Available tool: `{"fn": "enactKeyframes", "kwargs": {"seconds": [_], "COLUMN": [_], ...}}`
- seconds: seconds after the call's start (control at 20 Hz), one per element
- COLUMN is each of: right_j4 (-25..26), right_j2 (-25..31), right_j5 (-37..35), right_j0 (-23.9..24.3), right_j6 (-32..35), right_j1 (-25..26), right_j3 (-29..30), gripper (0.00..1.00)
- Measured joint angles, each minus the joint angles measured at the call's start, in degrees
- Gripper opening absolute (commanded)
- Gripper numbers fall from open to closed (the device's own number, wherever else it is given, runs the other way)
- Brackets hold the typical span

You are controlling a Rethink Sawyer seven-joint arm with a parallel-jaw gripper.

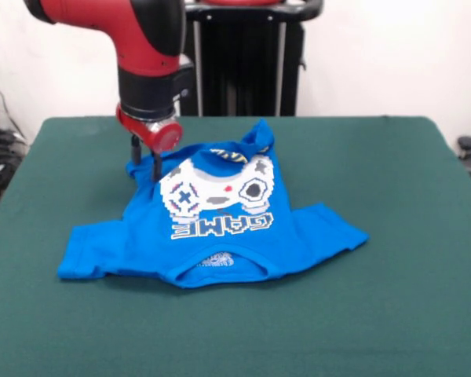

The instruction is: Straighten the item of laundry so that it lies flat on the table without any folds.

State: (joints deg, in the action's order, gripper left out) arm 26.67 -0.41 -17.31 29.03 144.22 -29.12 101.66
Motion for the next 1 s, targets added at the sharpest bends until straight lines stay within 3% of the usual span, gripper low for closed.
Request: {"fn": "enactKeyframes", "kwargs": {"seconds": [0.65,1.0], "right_j4": [0.00,-1.05], "right_j2": [0.00,-0.01], "right_j5": [0.20,0.19], "right_j0": [0.31,-2.54], "right_j6": [0.00,0.00], "right_j1": [-3.45,-5.19], "right_j3": [1.98,3.20], "gripper": [1.00,1.00]}}
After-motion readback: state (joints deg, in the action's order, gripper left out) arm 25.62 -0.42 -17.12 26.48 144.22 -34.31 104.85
